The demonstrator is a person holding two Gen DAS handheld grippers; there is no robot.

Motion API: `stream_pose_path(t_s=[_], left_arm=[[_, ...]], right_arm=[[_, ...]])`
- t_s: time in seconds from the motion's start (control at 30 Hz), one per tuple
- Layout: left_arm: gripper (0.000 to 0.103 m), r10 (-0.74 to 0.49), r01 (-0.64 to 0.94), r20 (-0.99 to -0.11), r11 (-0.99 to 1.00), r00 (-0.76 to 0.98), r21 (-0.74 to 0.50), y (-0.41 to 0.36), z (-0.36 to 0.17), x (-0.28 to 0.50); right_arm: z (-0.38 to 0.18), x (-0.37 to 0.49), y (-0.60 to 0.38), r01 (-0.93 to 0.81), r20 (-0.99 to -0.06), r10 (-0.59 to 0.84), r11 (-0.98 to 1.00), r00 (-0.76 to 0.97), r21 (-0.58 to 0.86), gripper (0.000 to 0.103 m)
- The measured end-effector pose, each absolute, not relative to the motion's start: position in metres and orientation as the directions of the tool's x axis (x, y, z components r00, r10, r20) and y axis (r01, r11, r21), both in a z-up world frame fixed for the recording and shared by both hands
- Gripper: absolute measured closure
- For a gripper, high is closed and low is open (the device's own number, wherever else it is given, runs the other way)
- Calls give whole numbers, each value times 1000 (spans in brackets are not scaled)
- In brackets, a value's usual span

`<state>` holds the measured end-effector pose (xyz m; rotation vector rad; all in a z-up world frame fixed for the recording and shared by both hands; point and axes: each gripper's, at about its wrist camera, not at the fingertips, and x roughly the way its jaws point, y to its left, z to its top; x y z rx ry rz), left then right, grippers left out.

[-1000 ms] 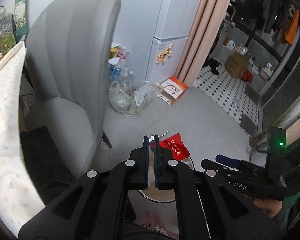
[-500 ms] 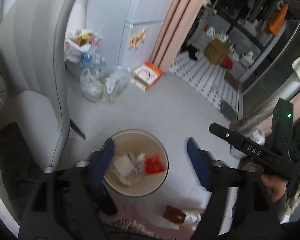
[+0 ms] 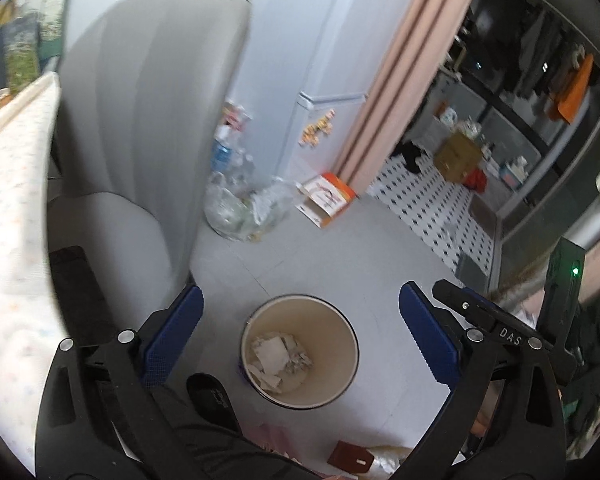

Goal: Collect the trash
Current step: 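Move both tools back over the table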

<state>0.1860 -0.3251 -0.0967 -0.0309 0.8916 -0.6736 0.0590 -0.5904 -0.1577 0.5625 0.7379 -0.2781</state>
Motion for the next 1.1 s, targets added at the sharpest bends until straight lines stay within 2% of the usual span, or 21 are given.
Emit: stream_pose_path(t_s=[0.43,0.8,1.1], left_arm=[[6,-515,408,-613,855,599,-320,-214,-56,178],[6,-359,210,-547,925,757,-316,-92,-39,156],[6,-225,38,-550,943,804,-330,2,-48,133]], right_arm=[[-110,98,-493,213,-669,79,914,739,344,7],[-67,118,-380,-23,-633,206,958,746,285,8],[-50,133,-281,-191,-636,304,951,710,242,12]])
